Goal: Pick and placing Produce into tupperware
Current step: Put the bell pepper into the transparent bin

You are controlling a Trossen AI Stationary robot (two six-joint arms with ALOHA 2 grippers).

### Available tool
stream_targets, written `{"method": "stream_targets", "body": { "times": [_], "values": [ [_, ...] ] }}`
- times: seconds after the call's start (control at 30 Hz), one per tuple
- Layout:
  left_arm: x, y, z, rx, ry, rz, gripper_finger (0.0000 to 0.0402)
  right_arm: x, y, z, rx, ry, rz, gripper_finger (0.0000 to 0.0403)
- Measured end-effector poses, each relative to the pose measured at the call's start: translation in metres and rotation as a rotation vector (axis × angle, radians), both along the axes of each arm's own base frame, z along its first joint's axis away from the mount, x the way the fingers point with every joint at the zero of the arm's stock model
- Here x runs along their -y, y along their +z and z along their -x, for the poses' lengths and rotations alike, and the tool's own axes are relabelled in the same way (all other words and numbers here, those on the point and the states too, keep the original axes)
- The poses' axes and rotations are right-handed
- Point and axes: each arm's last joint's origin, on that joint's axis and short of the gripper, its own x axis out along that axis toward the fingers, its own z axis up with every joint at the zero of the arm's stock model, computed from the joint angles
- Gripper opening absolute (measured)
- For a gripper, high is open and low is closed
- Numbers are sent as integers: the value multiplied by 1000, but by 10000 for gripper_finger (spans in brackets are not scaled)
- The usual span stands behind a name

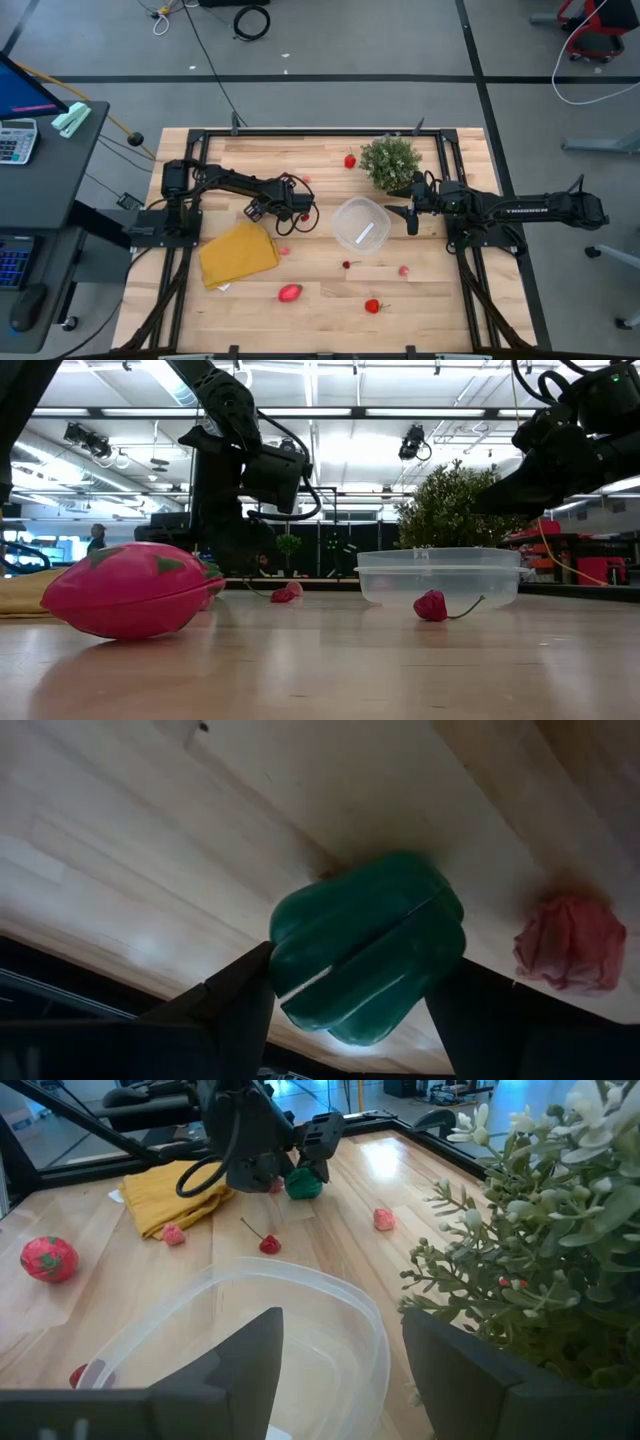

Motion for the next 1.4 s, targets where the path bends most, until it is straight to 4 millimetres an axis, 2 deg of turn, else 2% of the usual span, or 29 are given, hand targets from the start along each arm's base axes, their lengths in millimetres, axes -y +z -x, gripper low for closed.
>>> {"method": "stream_targets", "body": {
  "times": [0.27,0.53,0.7,0.87,1.03,1.2,1.3,1.4],
  "values": [
    [2,1,-3,48,17,-62,209,0,0,0,0,0,0,217],
    [13,8,-9,69,-35,-185,229,0,0,0,0,0,-1,217],
    [23,21,-22,127,-71,-230,218,0,0,0,0,0,-1,217],
    [37,45,-43,240,-105,-298,213,0,0,0,0,0,0,217],
    [49,76,-69,470,-80,-311,228,0,0,0,0,0,0,217],
    [53,114,-97,884,123,-258,222,0,0,0,0,0,-1,217],
    [55,138,-108,1094,265,-118,213,0,0,0,0,-1,-1,217],
    [60,156,-117,1232,388,143,211,0,0,0,1,-1,-2,217]
  ]
}}
